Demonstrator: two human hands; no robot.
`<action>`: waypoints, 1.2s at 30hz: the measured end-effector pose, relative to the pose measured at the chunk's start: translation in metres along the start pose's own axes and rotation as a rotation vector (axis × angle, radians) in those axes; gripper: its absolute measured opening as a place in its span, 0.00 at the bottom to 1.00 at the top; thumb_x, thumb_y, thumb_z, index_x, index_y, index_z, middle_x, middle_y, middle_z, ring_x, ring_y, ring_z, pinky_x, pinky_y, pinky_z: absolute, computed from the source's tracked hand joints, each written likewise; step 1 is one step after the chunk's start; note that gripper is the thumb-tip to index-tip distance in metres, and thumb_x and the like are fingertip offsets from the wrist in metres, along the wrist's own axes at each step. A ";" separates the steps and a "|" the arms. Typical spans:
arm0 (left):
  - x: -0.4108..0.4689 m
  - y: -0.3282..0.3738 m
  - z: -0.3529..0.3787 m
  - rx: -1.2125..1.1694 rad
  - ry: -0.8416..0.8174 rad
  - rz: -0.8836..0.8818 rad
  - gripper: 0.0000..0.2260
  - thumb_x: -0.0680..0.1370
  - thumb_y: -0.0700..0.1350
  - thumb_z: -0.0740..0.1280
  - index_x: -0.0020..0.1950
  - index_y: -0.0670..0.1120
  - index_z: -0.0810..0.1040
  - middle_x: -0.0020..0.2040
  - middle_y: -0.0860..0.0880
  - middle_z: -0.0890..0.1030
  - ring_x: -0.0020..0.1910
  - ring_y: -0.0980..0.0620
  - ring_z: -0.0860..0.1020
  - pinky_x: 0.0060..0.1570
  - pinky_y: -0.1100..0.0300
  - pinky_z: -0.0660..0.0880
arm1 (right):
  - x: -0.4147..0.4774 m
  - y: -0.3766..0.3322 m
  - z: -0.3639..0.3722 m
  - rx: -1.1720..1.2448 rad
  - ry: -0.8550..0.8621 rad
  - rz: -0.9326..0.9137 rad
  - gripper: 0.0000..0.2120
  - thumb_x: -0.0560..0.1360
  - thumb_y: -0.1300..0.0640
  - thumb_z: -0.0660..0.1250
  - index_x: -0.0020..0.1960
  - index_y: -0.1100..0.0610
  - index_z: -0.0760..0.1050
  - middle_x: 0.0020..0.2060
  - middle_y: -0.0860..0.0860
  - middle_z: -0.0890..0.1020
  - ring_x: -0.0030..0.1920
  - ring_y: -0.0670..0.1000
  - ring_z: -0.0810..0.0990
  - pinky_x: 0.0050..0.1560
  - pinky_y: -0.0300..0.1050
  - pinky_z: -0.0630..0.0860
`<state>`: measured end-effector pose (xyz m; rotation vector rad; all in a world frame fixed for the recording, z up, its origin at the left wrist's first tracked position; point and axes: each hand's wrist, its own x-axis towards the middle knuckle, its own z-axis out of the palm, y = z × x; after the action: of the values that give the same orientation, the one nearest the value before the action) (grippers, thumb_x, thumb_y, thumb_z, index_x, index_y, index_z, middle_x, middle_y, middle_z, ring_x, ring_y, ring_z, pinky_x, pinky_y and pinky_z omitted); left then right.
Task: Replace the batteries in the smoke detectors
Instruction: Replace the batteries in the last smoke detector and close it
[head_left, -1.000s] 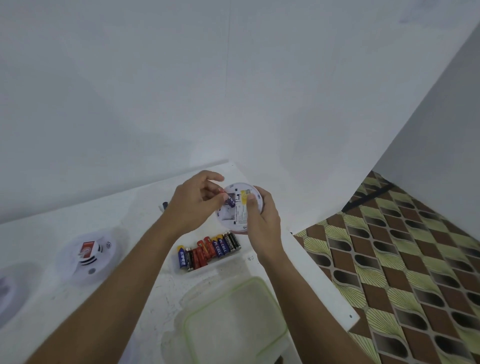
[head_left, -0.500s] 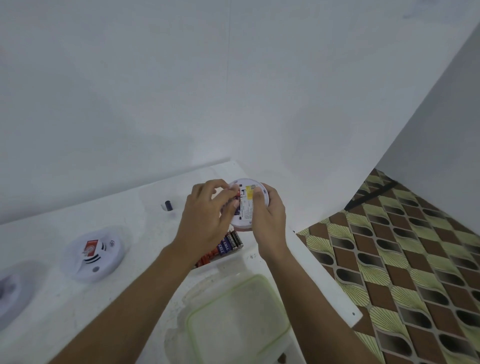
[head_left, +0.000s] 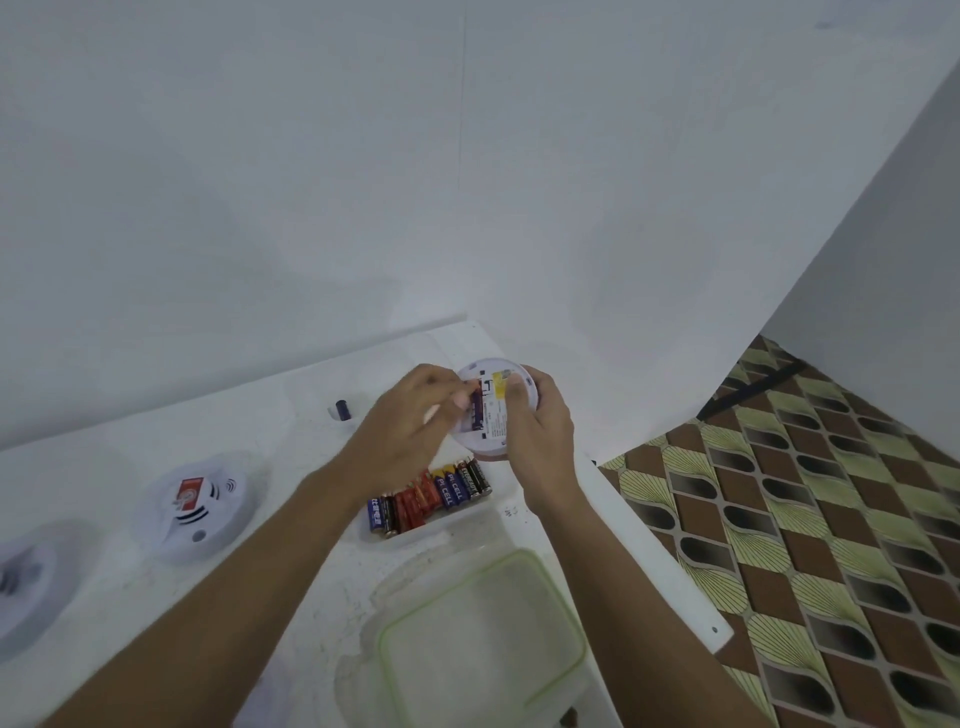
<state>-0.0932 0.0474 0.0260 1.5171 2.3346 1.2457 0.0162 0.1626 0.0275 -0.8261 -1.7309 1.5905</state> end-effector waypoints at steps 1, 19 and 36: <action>0.002 -0.001 -0.007 -0.099 0.005 -0.046 0.14 0.84 0.51 0.57 0.60 0.51 0.80 0.54 0.58 0.76 0.54 0.64 0.74 0.53 0.70 0.69 | 0.000 -0.001 0.000 -0.001 -0.004 0.011 0.08 0.84 0.50 0.58 0.60 0.49 0.73 0.47 0.43 0.80 0.46 0.42 0.81 0.35 0.32 0.76; 0.049 -0.066 -0.057 1.033 -0.315 -0.713 0.16 0.76 0.55 0.66 0.60 0.48 0.74 0.62 0.47 0.68 0.64 0.44 0.64 0.62 0.49 0.63 | -0.002 0.005 0.005 -0.021 -0.094 0.061 0.10 0.85 0.49 0.55 0.63 0.48 0.71 0.48 0.42 0.79 0.48 0.41 0.79 0.42 0.35 0.76; 0.029 -0.058 -0.052 0.505 0.200 -0.431 0.06 0.69 0.44 0.68 0.42 0.53 0.76 0.41 0.57 0.79 0.46 0.54 0.77 0.58 0.50 0.63 | -0.001 -0.003 0.008 0.068 -0.115 0.106 0.10 0.85 0.51 0.57 0.63 0.49 0.71 0.49 0.45 0.79 0.48 0.46 0.80 0.35 0.46 0.84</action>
<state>-0.1742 0.0300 0.0319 0.9101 3.0550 0.7679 0.0099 0.1566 0.0304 -0.8187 -1.7268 1.7891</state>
